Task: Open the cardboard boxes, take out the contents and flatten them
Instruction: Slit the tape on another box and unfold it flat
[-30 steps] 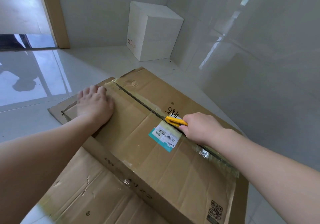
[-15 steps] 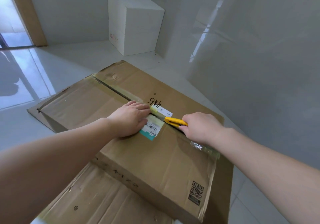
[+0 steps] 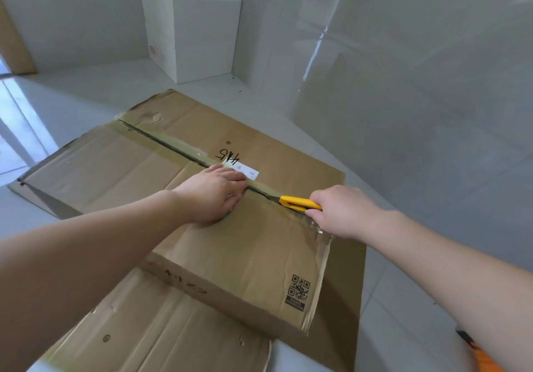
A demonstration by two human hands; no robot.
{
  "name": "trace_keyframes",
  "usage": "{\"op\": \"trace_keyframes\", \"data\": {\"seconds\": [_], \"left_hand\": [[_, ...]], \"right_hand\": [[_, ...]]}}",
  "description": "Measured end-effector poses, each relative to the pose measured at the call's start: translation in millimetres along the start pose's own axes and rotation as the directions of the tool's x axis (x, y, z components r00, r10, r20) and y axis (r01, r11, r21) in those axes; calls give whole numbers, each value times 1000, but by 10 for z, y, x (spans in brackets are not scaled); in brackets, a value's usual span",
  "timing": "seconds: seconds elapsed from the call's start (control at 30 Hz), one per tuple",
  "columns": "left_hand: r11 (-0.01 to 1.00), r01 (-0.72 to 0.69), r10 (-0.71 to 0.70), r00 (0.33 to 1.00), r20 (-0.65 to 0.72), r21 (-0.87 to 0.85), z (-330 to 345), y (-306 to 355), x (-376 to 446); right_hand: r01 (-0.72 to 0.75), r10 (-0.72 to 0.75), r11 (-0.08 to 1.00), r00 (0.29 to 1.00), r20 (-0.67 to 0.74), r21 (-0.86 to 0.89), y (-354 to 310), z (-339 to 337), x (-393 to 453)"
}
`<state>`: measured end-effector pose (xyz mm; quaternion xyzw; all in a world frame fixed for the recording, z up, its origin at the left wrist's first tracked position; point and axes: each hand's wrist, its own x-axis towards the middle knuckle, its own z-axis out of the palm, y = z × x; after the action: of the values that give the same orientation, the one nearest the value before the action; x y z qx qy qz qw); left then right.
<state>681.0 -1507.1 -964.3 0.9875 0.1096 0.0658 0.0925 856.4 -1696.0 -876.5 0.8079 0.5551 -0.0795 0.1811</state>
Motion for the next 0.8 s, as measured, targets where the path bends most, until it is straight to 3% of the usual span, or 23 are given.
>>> {"op": "trace_keyframes", "data": {"seconds": [0.5,0.8], "left_hand": [[997,-68,67,997,33,38,66,285,138],[995,103,-104,991,85,12,53,410,250]], "right_hand": [[-23,23,1000,999,-26,-3,349,192,-353],[8,-14,997,997,-74,-78,174,118,-279]]}}
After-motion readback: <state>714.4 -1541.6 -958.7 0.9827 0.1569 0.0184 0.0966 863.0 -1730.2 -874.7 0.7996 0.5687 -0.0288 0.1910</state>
